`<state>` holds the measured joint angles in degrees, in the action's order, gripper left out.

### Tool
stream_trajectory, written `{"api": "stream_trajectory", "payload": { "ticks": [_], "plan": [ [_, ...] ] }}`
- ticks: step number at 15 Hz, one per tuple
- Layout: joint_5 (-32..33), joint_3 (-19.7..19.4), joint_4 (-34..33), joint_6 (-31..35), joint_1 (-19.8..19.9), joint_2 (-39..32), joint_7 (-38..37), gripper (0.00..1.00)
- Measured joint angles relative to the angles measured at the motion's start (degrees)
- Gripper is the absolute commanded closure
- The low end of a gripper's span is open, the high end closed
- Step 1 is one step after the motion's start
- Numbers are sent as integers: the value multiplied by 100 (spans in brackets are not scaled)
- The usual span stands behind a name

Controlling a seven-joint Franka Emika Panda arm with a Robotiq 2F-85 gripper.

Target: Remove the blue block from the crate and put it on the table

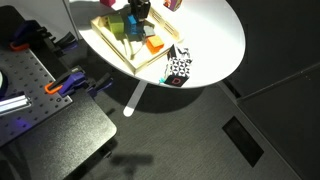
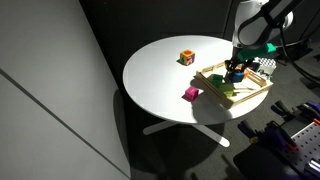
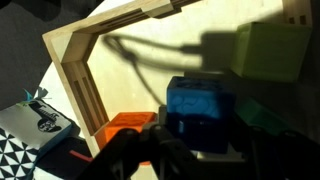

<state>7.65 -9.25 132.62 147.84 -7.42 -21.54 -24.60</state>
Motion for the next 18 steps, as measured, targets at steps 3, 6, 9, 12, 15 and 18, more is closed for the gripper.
{"api": "stream_trajectory", "payload": {
  "ticks": [3,6,9,12,15,18],
  "plan": [
    [0,-66,-10,-94,96,160,0,68],
    [0,-133,-119,-122,256,211,-15,68],
    [-5,-196,-342,-122,399,199,-123,68],
    [-56,-230,-598,-115,498,130,-255,68],
    [-77,-297,-896,-42,519,-60,-480,68],
    [-152,-362,-1235,95,520,-370,-690,68]
  ]
}}
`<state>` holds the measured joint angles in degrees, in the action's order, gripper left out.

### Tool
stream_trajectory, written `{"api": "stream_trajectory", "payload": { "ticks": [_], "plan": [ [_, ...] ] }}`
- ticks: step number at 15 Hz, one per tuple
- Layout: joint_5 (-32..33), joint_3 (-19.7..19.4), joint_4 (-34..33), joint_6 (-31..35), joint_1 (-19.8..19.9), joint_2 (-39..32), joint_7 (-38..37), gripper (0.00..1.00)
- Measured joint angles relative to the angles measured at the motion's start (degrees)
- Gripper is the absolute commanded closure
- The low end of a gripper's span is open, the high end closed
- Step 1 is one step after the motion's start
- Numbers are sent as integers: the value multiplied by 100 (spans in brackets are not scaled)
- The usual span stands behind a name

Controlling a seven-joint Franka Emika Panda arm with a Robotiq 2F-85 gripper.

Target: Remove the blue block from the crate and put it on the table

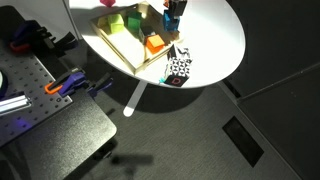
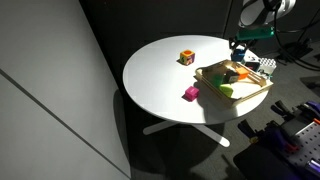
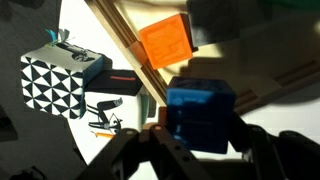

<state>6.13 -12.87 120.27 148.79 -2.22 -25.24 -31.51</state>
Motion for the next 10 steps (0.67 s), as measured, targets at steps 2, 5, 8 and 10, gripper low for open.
{"api": "stream_trajectory", "payload": {
  "ticks": [2,5,8,10],
  "plan": [
    [-64,-34,-240,50,0,-229,-111,68],
    [-116,-89,-649,58,-2,-554,-322,68],
    [-133,-154,-1057,60,-5,-812,-580,68],
    [-134,-198,-1287,60,-9,-948,-766,17]
  ]
}}
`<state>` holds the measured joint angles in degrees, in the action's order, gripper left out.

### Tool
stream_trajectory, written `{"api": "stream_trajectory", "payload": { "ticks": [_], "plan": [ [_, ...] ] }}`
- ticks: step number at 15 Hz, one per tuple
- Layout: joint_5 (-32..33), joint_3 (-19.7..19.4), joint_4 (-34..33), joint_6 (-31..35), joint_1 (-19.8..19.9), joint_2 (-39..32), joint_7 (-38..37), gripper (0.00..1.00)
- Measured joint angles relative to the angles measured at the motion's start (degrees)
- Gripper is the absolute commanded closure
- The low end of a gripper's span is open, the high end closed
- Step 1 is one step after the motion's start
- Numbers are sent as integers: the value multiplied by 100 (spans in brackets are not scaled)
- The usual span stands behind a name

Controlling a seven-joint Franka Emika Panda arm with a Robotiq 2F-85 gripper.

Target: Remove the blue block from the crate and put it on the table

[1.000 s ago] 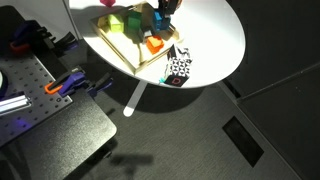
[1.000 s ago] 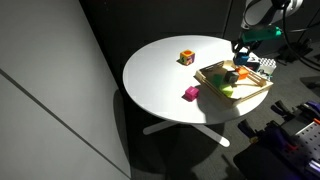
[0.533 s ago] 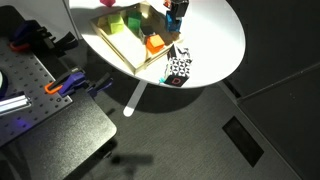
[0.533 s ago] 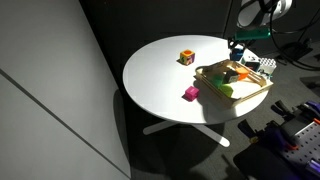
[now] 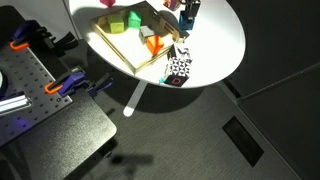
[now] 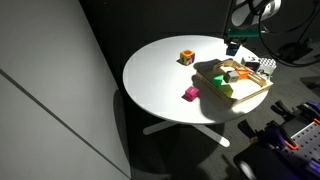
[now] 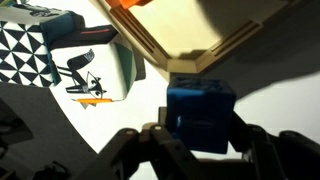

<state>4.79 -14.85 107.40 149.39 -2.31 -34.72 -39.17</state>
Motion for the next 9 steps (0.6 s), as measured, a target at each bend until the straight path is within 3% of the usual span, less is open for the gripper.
{"api": "stream_trajectory", "payload": {
  "ticks": [3,9],
  "plan": [
    [0,-41,-235,-3,-8,-158,-209,0],
    [0,-48,-296,-13,-109,-231,-293,0]
  ]
}}
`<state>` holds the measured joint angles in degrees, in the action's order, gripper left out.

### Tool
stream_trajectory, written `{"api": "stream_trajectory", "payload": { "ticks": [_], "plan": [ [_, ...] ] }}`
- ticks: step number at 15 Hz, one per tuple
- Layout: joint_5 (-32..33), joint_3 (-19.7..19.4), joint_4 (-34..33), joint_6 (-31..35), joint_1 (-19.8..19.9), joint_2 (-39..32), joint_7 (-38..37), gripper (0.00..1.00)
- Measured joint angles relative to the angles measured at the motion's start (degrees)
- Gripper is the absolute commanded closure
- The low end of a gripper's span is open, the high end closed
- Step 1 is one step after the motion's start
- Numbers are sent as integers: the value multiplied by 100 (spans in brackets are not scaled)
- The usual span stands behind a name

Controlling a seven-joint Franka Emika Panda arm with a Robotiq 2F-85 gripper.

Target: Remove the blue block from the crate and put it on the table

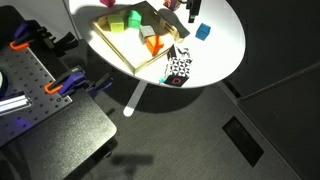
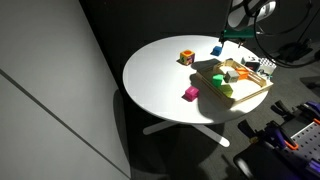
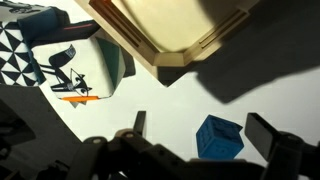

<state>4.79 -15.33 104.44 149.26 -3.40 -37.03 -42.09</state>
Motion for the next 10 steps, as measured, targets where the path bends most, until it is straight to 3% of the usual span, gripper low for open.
{"api": "stream_trajectory", "payload": {
  "ticks": [10],
  "plan": [
    [0,460,622,-1210,-14,683,1025,0]
  ]
}}
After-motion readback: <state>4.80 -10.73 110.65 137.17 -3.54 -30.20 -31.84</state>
